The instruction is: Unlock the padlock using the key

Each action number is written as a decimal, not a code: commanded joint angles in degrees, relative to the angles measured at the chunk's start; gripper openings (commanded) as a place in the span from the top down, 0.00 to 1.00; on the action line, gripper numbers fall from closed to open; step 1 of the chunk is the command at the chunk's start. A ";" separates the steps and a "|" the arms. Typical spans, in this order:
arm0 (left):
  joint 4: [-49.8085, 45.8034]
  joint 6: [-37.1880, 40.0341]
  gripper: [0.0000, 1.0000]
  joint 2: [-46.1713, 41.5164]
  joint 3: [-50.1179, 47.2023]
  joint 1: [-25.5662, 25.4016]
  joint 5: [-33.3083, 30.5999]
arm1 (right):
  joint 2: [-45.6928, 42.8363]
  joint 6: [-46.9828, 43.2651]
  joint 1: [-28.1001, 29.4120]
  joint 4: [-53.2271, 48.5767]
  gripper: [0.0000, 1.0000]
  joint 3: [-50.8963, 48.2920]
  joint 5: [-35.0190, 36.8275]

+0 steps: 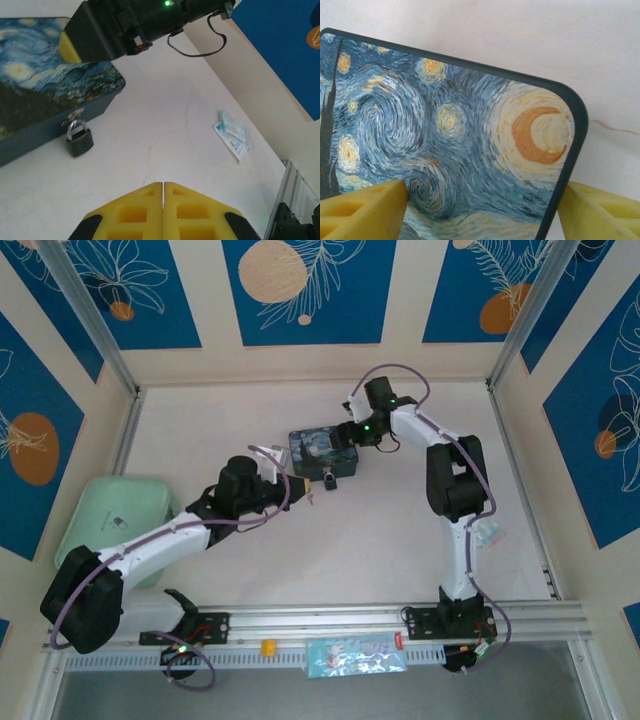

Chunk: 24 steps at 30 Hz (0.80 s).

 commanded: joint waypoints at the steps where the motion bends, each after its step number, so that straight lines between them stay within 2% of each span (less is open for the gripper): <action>1: 4.70 -0.62 1.00 -1.74 -1.13 1.64 2.42 | -0.64 -1.23 0.80 -3.44 0.22 3.04 -3.64; 4: 6.52 -1.02 1.00 -1.92 -1.21 3.73 5.09 | -6.84 -0.27 1.02 -1.93 0.19 1.05 -3.49; 8: 7.55 -0.64 1.00 -1.39 0.04 6.27 9.16 | -18.79 1.16 0.58 2.86 0.16 -8.59 -4.81; 13: 6.89 -1.52 1.00 1.74 4.08 6.87 12.14 | -30.41 3.92 0.91 7.88 0.18 -20.50 -16.06; 15: 8.75 -3.50 1.00 3.43 5.18 6.88 13.33 | -33.88 6.49 1.22 12.90 0.19 -26.49 -22.69; 18: 13.19 -7.01 1.00 5.62 5.90 6.87 14.87 | -38.24 9.94 2.81 21.69 0.23 -34.70 -27.95; 22: 15.44 -8.93 1.00 8.01 6.99 6.74 16.50 | -43.64 13.00 7.07 34.31 0.23 -44.05 -25.69; 24: 15.62 -9.30 1.00 8.74 7.10 6.74 16.80 | -45.75 16.72 9.19 44.49 0.25 -49.46 -23.87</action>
